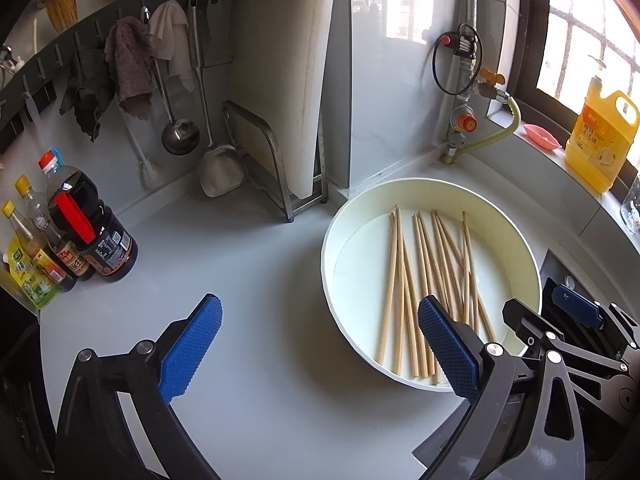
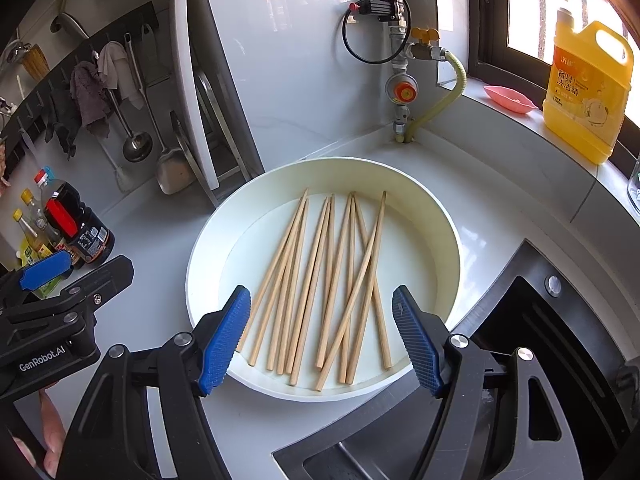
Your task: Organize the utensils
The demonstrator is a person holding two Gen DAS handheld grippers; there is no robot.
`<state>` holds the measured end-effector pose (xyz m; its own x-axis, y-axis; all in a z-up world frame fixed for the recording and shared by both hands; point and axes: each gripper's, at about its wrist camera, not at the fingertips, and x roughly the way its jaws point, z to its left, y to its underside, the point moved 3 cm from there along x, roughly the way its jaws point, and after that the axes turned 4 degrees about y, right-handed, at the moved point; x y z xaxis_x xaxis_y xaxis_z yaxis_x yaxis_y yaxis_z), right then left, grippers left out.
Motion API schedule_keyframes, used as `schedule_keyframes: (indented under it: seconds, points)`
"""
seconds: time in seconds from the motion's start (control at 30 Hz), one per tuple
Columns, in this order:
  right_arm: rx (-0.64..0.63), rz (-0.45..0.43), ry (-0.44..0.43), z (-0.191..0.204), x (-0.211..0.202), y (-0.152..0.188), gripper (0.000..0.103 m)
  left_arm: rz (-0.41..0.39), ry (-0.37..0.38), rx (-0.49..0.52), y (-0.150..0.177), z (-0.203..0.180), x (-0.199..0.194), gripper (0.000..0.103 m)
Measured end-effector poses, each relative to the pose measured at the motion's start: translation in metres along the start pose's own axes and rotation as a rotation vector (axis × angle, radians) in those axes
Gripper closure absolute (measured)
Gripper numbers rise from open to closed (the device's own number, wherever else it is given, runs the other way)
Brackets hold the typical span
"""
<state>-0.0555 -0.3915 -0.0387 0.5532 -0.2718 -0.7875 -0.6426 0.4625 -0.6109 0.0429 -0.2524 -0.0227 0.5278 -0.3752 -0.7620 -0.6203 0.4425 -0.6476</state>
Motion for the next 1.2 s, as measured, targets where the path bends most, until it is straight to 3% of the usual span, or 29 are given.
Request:
schedule_keyframes:
  seconds: [1.2]
  points:
    - [0.003, -0.001, -0.006, 0.0022, -0.0009, -0.0006, 0.033, 0.02, 0.004, -0.013, 0.0009, 0.0061, 0.006, 0.006]
